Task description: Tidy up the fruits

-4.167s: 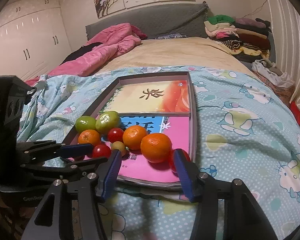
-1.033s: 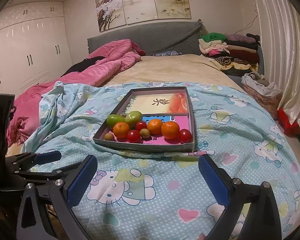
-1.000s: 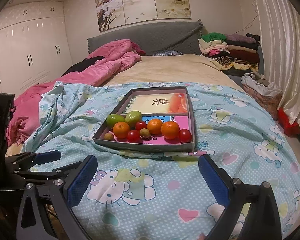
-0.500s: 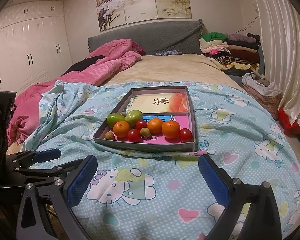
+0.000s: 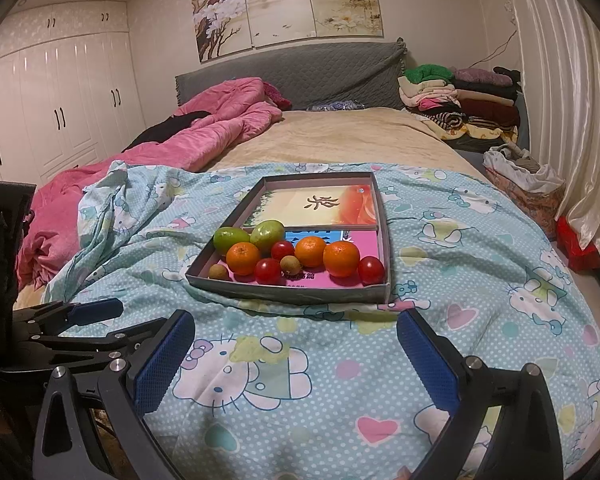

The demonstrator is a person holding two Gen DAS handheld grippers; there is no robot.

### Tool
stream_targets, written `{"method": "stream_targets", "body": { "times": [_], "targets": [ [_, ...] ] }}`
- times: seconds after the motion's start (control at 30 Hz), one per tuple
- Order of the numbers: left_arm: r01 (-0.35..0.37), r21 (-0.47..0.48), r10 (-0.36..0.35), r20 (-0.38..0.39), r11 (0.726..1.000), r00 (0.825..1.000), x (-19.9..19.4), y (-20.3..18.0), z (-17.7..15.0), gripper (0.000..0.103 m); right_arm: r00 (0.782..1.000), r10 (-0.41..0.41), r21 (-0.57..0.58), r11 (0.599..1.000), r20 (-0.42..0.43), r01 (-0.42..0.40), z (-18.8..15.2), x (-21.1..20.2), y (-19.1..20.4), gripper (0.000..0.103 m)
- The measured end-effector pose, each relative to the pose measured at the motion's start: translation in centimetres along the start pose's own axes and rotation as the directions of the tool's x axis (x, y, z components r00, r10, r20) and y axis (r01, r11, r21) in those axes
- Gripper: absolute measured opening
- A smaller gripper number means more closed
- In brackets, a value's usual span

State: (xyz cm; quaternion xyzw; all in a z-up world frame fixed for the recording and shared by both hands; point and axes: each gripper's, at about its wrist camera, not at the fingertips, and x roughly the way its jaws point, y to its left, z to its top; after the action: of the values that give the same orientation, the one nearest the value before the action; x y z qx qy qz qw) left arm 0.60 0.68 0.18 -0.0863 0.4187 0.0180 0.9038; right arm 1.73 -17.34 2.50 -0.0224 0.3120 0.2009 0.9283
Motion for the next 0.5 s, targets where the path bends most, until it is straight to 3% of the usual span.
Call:
{"method": "stream_targets", "body": {
  "times": [0.5],
  "targets": [
    [-0.007,0.007,0.007,0.005,1.000,1.000,-0.09,-0.03,0.08,0.080,1.000,-0.002,-0.001,1.000,-0.005,0.002,-0.03,0.14,0.05,0.102]
  ]
}}
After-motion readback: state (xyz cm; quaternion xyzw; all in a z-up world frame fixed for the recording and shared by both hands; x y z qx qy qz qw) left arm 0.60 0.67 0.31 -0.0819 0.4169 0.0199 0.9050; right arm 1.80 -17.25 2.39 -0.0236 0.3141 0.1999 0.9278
